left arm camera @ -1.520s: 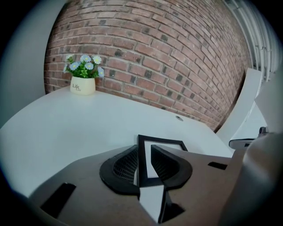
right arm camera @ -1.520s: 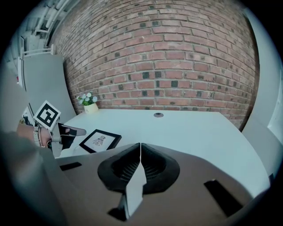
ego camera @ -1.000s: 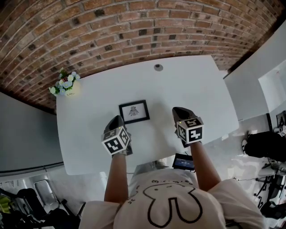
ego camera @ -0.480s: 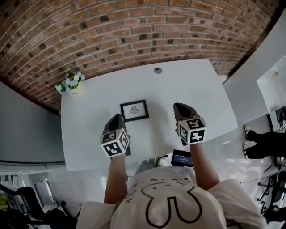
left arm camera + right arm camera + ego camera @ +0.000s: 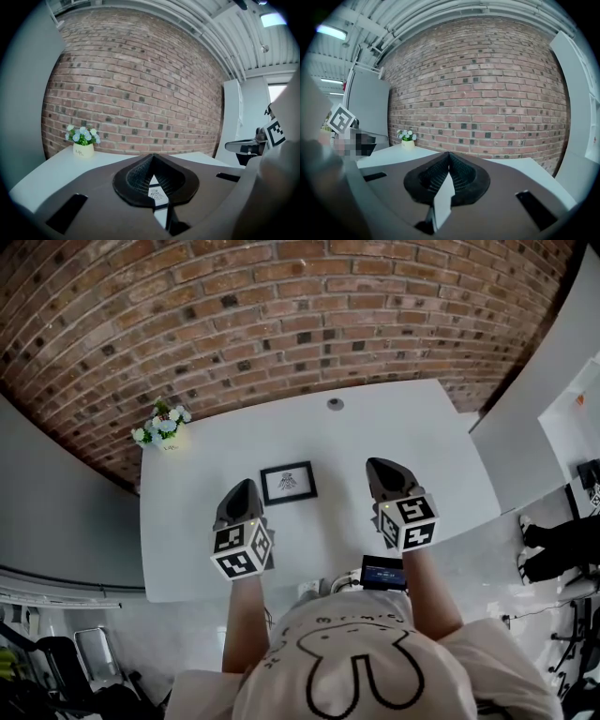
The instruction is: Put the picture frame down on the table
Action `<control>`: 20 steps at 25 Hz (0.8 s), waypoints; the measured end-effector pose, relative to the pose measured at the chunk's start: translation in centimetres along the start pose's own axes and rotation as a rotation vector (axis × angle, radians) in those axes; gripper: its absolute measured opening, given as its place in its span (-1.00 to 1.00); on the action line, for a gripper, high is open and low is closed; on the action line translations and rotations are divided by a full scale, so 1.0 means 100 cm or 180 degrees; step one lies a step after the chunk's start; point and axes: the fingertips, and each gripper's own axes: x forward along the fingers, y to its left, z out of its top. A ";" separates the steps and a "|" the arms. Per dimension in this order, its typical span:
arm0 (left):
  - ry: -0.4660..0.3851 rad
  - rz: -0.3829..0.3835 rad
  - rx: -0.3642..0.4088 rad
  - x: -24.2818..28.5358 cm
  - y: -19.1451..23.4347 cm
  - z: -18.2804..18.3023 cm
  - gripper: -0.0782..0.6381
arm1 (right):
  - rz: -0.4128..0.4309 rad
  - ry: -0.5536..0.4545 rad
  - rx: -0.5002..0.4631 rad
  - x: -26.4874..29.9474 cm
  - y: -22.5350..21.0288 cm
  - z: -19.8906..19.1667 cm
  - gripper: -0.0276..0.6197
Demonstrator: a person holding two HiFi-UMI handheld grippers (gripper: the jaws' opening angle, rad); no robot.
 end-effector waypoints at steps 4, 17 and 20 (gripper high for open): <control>-0.0168 -0.0033 0.0107 -0.007 -0.007 0.019 -0.75 | -0.0021 -0.0115 -0.0031 -0.008 0.000 0.015 -0.86; -0.0710 -0.0190 0.0333 -0.024 -0.020 0.061 -0.75 | -0.0031 -0.0500 -0.0333 -0.020 0.011 0.058 -0.86; -0.0842 -0.0190 0.0387 -0.027 -0.021 0.070 -0.75 | -0.0114 -0.0624 -0.0506 -0.023 0.010 0.067 -0.86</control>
